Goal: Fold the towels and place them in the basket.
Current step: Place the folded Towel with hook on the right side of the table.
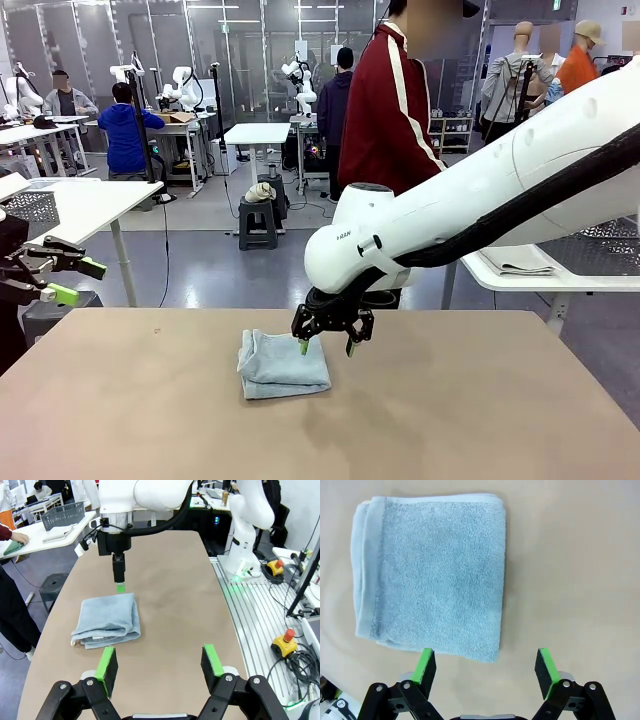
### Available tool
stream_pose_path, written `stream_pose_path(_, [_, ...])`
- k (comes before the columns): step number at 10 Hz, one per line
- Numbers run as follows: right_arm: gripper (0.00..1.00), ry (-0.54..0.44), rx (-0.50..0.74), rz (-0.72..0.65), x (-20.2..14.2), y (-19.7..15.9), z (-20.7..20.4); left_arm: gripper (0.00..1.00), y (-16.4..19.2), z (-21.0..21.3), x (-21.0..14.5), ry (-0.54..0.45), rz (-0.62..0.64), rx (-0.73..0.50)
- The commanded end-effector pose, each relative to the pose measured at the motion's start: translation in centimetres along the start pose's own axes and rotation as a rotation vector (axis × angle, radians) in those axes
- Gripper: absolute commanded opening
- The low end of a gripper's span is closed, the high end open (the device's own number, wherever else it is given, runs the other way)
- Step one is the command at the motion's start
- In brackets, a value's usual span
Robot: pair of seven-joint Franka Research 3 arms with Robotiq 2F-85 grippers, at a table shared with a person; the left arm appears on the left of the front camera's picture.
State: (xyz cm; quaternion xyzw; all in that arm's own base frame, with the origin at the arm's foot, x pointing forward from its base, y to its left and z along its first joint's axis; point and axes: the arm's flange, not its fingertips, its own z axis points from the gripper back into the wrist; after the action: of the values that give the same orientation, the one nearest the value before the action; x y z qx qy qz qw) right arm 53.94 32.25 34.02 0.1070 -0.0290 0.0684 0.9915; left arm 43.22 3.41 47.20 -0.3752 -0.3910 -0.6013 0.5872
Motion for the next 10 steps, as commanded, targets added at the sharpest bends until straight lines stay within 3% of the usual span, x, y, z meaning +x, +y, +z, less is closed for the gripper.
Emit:
stream_pose_path(1, [1.0,-0.016,0.013,-0.016,1.5,-0.4,-1.2,0.85,-0.3,0.1,0.2,-0.017,-0.011,-0.002])
stream_pose_path(8, [1.0,-0.035,0.012,0.003,3.4,-0.8,-4.0,0.85,-0.3,0.1,0.2,-0.017,-0.011,-0.002])
stream_pose_path(9, [0.82,-0.036,0.013,0.007,3.6,-0.8,-4.3,0.85,-0.3,0.1,0.2,-0.017,-0.011,-0.002])
stream_pose_path(10, [0.8,-0.04,0.015,0.008,3.7,-0.9,-4.4,0.85,-0.3,0.1,0.2,-0.017,-0.011,-0.002])
